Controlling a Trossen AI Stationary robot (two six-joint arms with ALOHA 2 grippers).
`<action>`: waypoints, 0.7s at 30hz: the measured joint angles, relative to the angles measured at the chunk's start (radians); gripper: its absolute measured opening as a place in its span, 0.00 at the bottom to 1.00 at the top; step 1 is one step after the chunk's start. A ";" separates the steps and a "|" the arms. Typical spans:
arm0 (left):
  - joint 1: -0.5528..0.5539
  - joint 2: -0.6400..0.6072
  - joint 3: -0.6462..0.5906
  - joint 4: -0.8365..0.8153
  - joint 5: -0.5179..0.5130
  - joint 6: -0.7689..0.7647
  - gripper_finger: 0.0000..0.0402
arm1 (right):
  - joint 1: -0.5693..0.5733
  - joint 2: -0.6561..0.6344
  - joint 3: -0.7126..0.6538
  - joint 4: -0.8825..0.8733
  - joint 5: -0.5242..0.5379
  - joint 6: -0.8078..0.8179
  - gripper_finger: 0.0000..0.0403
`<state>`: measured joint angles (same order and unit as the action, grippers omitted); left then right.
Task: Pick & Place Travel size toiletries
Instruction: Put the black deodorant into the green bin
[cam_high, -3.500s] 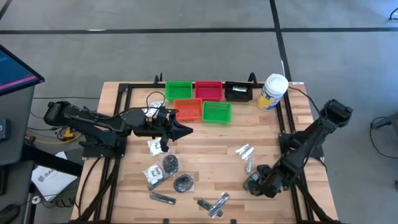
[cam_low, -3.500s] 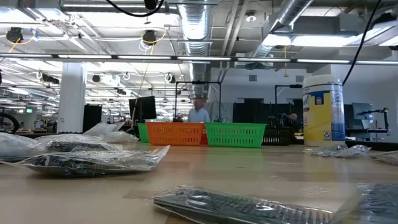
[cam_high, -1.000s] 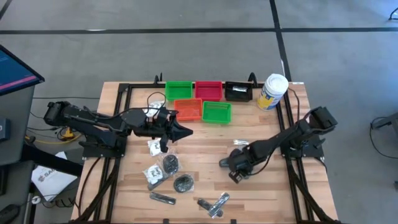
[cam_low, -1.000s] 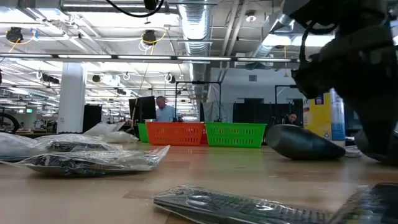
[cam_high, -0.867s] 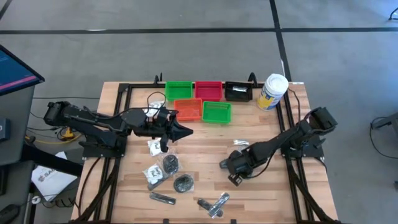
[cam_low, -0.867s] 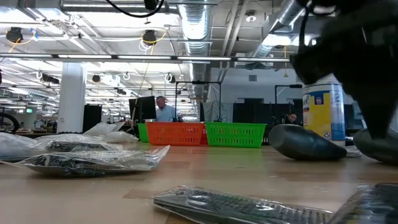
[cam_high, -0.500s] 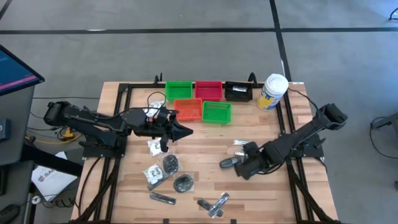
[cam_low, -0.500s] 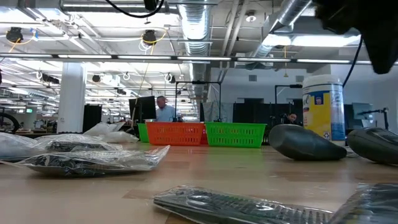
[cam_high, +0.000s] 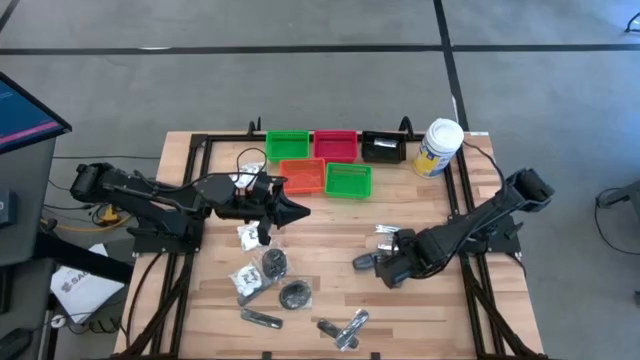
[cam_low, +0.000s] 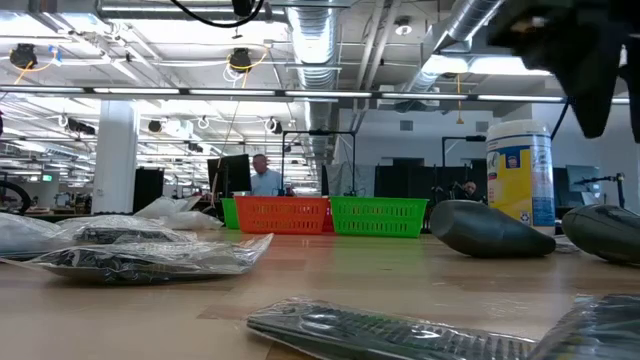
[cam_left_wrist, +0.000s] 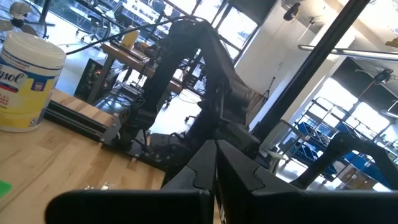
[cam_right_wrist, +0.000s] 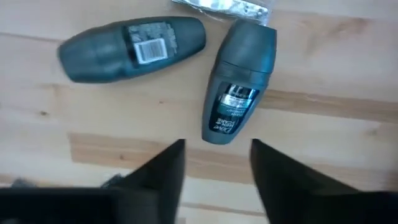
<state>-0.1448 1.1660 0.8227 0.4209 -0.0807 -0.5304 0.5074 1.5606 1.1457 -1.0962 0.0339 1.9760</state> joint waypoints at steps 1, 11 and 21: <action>0.000 0.000 0.000 0.001 0.000 0.000 0.02 | -0.007 -0.001 -0.009 0.004 -0.009 0.005 0.55; -0.002 0.000 0.000 0.005 0.000 -0.005 0.02 | -0.039 -0.004 -0.155 0.131 -0.060 0.025 0.76; -0.002 0.000 0.000 0.007 0.000 -0.005 0.02 | -0.054 -0.002 -0.232 0.215 -0.037 0.044 0.74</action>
<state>-0.1463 1.1660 0.8227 0.4274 -0.0807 -0.5358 0.4530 1.5589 0.9134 -0.8808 -0.0029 2.0201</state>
